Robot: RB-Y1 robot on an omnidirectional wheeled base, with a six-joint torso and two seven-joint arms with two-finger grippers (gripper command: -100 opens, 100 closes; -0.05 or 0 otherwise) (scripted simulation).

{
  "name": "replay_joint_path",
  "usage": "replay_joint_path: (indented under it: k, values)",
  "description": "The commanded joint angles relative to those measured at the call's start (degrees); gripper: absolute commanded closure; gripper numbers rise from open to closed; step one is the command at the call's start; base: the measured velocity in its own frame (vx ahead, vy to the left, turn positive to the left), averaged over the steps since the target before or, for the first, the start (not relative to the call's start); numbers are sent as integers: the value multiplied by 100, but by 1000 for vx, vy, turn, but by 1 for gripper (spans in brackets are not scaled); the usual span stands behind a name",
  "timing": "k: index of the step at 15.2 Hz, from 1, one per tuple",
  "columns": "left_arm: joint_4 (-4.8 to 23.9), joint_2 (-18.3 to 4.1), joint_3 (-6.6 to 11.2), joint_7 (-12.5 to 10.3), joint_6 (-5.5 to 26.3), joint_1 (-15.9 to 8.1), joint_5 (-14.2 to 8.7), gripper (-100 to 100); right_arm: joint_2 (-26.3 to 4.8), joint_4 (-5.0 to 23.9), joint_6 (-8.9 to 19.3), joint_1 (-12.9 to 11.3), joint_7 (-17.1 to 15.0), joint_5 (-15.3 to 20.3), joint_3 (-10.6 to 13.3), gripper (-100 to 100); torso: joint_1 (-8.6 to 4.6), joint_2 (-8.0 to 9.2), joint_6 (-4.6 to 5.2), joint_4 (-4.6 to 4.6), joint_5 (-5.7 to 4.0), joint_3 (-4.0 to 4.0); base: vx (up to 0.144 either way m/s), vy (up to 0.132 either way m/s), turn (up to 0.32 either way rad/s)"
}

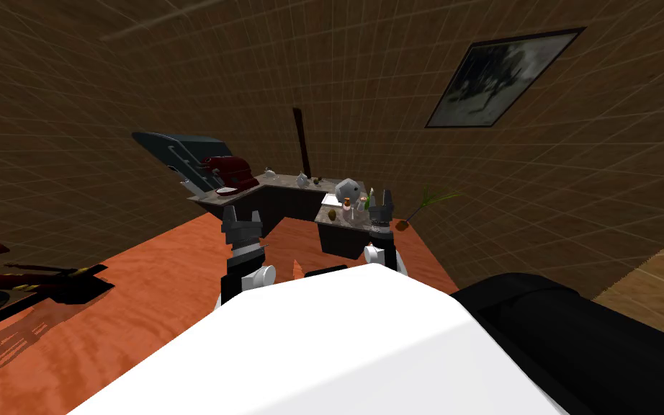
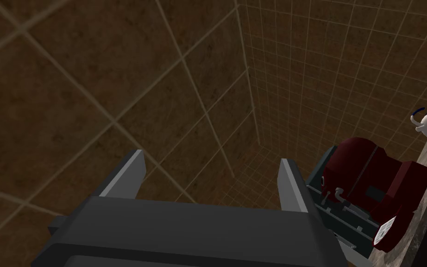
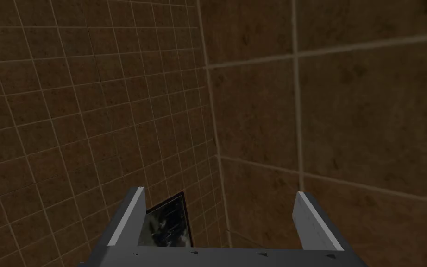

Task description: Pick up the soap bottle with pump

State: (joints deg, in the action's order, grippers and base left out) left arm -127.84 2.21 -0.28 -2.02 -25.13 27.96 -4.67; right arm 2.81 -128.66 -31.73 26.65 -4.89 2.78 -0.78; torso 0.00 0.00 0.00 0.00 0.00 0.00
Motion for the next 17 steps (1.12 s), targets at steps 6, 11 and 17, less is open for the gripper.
replay_joint_path:
  k: [6, 11, 17]
  values:
    - [0, 0, 0, 0, 0, -1, 0, 0, -790, 54, -12, 31, -5, 137, 35, -100, -10, 0, -2, 0, -2, 0, 0, -14, 87]
    - [0, 0, 0, 0, 0, 0, 0, 0, -1363, 112, -24, 63, -10, 281, 70, -100, -14, 0, -2, 0, -3, 0, -1, -22, 113]
    - [0, 0, 0, 0, 0, 0, 0, 0, -2004, 188, -39, 106, -15, 469, 115, -100, -13, -1, -2, 0, -2, -1, -1, -21, 115]
